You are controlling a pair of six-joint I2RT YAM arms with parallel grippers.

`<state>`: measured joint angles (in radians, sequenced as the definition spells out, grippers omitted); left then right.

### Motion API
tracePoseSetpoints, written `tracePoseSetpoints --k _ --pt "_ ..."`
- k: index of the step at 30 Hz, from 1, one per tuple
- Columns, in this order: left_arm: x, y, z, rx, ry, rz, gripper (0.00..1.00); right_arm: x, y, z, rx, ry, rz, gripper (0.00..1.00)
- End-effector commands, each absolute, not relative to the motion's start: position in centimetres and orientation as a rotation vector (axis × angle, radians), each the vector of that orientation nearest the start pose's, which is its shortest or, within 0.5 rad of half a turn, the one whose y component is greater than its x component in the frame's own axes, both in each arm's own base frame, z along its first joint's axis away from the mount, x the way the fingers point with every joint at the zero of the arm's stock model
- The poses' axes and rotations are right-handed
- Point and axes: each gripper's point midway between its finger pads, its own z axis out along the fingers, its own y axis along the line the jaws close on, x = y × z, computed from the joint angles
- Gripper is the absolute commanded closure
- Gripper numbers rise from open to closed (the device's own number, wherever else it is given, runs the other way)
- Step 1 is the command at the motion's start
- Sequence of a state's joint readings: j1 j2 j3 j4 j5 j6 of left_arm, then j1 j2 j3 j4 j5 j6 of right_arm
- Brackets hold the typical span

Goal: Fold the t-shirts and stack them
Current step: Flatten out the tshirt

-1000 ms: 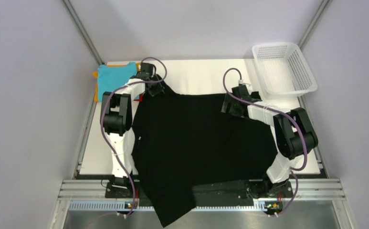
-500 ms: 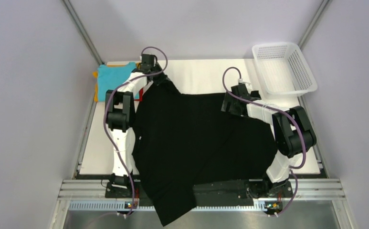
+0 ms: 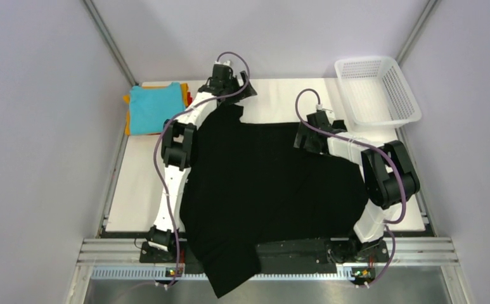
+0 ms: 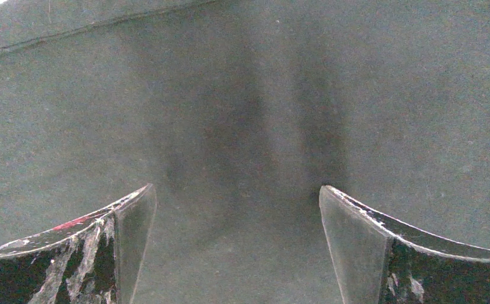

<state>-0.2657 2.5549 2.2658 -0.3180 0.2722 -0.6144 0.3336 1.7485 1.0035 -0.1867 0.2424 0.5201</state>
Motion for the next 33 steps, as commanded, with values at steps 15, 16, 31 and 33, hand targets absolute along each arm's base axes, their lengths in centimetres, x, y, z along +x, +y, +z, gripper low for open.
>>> tracePoseSetpoints --k 15,16,31,33 --pt "45.3 -14.1 13.7 -0.272 2.385 -0.326 0.01 40.1 9.9 7.8 0.321 2.364 0.005 0.01" --pt "44.6 -13.9 12.9 -0.278 2.417 -0.311 0.01 40.4 9.8 7.8 0.32 2.362 0.005 0.01" --pt "43.1 -11.8 5.0 -0.406 2.605 -0.221 0.01 49.0 10.6 6.1 0.339 2.313 0.069 0.01" --pt "43.0 -11.2 4.6 -0.417 2.611 -0.207 0.01 50.1 10.4 5.7 0.356 2.303 0.076 0.01"
